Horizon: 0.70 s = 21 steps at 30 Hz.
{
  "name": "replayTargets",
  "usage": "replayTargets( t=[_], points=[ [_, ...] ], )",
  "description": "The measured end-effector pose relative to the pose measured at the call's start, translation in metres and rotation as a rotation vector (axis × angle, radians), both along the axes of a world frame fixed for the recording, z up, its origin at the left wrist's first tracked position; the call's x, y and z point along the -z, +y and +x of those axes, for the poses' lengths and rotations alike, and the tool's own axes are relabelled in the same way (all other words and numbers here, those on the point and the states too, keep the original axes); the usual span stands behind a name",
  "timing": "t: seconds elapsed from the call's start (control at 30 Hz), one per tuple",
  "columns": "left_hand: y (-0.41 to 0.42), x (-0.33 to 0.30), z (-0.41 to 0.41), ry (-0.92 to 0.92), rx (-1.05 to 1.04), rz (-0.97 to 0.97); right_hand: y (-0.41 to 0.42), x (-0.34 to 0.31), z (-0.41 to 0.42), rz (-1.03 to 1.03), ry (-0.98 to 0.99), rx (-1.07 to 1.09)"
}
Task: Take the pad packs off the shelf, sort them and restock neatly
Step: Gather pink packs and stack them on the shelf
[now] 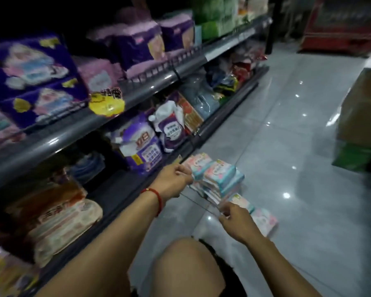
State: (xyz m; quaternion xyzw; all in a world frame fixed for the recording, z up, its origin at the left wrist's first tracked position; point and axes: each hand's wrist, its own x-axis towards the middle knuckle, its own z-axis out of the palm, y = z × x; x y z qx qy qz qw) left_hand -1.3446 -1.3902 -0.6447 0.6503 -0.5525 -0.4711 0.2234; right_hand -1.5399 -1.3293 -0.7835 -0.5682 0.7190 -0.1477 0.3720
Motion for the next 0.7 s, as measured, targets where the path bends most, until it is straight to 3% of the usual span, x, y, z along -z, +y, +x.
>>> replayTargets(
  t=[0.2,0.3,0.47,0.63,0.7],
  points=[
    [-0.059,0.076,-0.007,0.094,-0.073,0.300,-0.014,0.055,-0.016,0.176,0.077,0.127],
    [-0.084,0.118,-0.015,0.072,-0.096,0.372,-0.046,0.064,-0.016,0.115,0.109,0.218],
    [-0.144,0.172,-0.027,0.049,-0.239,0.228,-0.135,0.063,-0.007,-0.125,0.108,0.283],
    [-0.181,0.226,-0.034,0.077,-0.319,0.222,-0.208,0.077,-0.012,0.027,0.354,0.055],
    [-0.188,0.230,-0.040,0.072,-0.342,0.233,-0.218,0.085,-0.017,0.083,0.341,0.045]
  ],
)
